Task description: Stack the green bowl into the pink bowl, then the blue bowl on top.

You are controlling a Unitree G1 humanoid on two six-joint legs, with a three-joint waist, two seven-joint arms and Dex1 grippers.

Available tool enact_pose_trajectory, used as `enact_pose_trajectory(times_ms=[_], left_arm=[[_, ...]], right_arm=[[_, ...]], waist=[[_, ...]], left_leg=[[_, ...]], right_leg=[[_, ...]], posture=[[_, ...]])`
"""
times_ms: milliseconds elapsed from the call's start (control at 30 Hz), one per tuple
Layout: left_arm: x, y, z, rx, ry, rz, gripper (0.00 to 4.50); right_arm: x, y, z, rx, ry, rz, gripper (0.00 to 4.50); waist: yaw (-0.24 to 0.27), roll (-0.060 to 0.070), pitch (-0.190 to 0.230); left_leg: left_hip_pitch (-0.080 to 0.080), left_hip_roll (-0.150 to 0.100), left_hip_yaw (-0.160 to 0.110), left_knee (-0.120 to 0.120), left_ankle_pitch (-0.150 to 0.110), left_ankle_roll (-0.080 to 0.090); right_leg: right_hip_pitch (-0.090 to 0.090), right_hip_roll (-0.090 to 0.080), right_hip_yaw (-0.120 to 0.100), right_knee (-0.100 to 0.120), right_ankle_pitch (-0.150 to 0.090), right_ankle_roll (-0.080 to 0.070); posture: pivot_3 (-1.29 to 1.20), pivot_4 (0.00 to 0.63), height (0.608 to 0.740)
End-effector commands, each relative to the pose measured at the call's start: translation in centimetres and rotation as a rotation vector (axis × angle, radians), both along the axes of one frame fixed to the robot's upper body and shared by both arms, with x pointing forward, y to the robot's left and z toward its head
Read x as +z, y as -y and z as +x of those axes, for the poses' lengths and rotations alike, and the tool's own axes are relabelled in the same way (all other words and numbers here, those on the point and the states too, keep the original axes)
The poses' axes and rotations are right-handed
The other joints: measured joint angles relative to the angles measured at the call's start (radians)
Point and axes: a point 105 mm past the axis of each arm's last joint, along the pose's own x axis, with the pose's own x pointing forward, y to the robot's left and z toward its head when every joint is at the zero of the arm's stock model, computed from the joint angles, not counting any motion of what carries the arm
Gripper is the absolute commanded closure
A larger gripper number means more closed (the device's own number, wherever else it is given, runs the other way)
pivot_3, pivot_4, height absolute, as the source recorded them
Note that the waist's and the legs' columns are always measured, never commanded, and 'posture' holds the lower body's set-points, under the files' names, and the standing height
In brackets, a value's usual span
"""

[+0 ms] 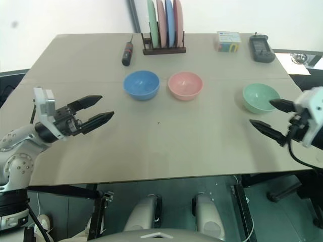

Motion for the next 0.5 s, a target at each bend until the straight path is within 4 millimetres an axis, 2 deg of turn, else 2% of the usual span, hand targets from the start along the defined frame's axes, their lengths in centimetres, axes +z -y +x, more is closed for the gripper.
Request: enact_pose_trajectory(times_ms=[33,167,267,367,467,500], left_arm=[[0.2,2.5,-1.8,-0.156,0.03,-0.003,0.0],[0.3,3.0,-3.0,-0.202,0.016,-0.031,0.0],[0.5,2.5,-3.4,-0.18,0.016,-0.027,0.0],[0.7,2.0,-4.0,-0.149,0.022,-0.032,0.0],[0.8,1.7,-4.7,-0.113,0.025,-0.034,0.0],[0.7,1.6,-5.0,-0.105,0.024,-0.036,0.0]], right_arm=[[-1.5,-5.1,4.1,0.094,0.027,-0.055,0.09],[-2.7,-10.6,9.2,0.164,0.109,-0.168,0.09],[-3.7,-14.8,11.6,0.247,0.122,-0.219,0.09],[-5.0,-17.2,13.4,0.287,0.136,-0.309,0.09],[-5.3,-18.2,14.7,0.289,0.144,-0.344,0.82],[-5.2,-18.5,15.0,0.288,0.149,-0.35,1.31]], waist=[[-0.004,0.0,0.0],[-0.013,0.0,0.001],[-0.007,0.0,0.002],[-0.012,0.0,0.002],[-0.001,0.0,0.002],[0.003,0.0,0.002]], left_leg=[[0.0,0.0,-0.001,0.0,0.0,0.0],[-0.001,0.0,-0.001,0.0,0.0,0.0],[-0.004,-0.001,-0.001,0.0,0.0,0.0],[-0.005,-0.001,-0.002,-0.001,0.0,0.0],[-0.005,-0.001,-0.003,-0.001,0.0,0.0],[-0.005,-0.002,-0.003,-0.001,0.0,0.0]], right_leg=[[0.0,0.001,0.0,0.0,0.0,0.0],[-0.003,0.001,0.001,0.004,0.003,-0.004],[-0.006,0.001,0.001,0.006,0.005,-0.001],[-0.007,0.001,0.0,0.006,0.005,-0.001],[-0.007,0.0,-0.001,0.006,0.005,-0.001],[-0.007,0.0,-0.001,0.006,0.005,-0.001]], posture=[[0.0,0.15,0.74],[0.0,0.15,0.74],[0.0,0.15,0.74],[0.0,0.15,0.74],[0.0,0.15,0.74],[0.0,0.15,0.74]])
